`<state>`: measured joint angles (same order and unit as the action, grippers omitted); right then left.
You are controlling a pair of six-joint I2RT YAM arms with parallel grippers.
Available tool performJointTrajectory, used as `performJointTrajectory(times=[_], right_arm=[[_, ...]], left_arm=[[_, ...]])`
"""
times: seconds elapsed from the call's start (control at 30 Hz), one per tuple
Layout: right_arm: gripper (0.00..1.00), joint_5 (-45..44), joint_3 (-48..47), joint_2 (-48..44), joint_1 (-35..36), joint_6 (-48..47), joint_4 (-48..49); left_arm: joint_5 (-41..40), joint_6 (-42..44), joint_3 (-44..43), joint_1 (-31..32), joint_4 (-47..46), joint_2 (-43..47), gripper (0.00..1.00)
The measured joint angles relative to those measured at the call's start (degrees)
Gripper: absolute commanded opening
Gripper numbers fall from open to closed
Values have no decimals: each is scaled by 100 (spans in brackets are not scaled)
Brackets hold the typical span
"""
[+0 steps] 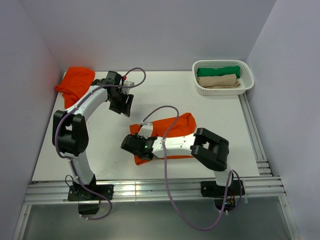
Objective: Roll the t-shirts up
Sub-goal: Roll the tshirt
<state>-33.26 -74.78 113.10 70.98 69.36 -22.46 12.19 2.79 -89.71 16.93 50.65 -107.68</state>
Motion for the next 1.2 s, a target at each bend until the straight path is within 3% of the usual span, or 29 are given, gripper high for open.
performJointTrajectory(times=[0.23, 0.47, 0.73, 0.87, 1.0, 1.1, 1.2], right_arm=[[33, 1161, 1768, -859, -496, 286, 2330], [33, 2170, 3062, -765, -918, 1102, 5125], [31, 2704, 3174, 129, -1078, 1869, 7075], [31, 2774, 3189, 267, -1078, 2070, 7394], [37, 2741, 3185, 234, -1086, 2057, 7232], [44, 2618, 2999, 11, -1075, 1867, 6481], [49, 2374, 2437, -184, -990, 1537, 5248]], left_arm=[[494, 114, 603, -76, -63, 481, 63], [920, 170, 1248, -90, -348, 522, 63], [1043, 208, 1744, -81, -857, 494, 63], [970, 192, 1891, 7, -1119, 424, 60], [660, 94, 1930, 212, -1283, 271, 49], [367, -17, 1930, 367, -1333, 168, 39], [55, -116, 1880, 520, -1309, 101, 35]])
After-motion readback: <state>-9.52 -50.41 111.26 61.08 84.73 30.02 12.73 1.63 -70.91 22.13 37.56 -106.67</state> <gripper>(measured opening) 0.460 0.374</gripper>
